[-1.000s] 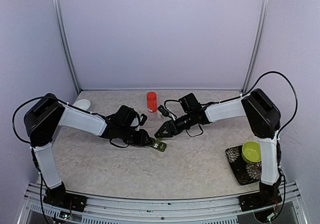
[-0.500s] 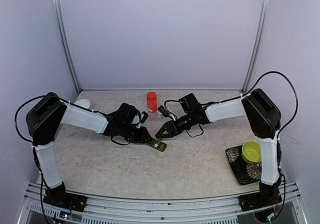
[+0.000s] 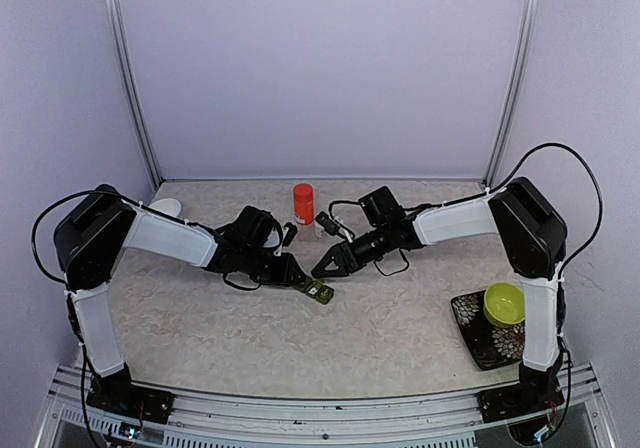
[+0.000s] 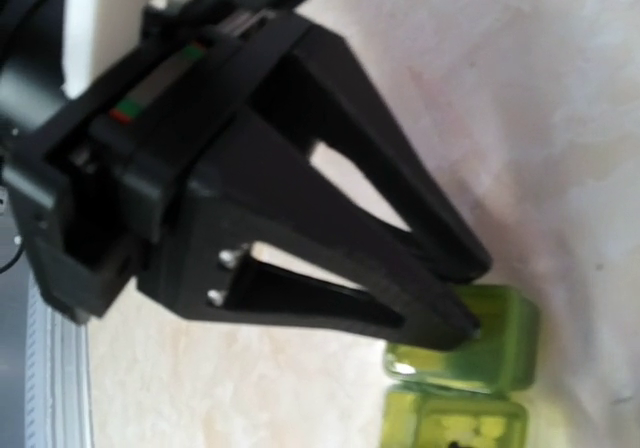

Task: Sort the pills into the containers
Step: Close the lid of the pill container on the pill container.

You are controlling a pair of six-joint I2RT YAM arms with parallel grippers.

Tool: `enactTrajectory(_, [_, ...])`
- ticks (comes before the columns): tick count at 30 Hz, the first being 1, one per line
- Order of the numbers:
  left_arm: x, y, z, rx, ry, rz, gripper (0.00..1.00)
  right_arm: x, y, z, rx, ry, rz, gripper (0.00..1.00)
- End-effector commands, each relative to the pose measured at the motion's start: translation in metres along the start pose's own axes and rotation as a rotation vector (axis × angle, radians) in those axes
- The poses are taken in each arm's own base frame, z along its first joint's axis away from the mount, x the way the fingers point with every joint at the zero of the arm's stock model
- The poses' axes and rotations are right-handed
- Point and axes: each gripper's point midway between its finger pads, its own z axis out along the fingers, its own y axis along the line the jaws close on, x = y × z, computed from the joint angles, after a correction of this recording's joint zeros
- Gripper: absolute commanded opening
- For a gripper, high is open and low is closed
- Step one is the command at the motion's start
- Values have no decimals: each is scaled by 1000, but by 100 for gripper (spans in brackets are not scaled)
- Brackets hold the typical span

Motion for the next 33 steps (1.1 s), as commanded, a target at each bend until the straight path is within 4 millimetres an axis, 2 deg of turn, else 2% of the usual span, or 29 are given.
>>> enactTrajectory(1, [28, 22, 12, -69, 91, -22, 20, 1, 17, 2, -42, 7, -17, 50])
enactTrajectory(5, [27, 22, 12, -68, 90, -22, 20, 8, 15, 8, -48, 22, -5, 39])
enactTrajectory(16, [27, 23, 11, -74, 85, -21, 20, 23, 1, 20, -53, 54, 42, 22])
enactTrajectory(23, [28, 23, 11, -76, 86, -23, 20, 31, -7, 28, -46, 78, 67, 18])
enactTrajectory(33, [28, 23, 11, -81, 84, -19, 20, 33, -9, 38, -30, 104, 63, 18])
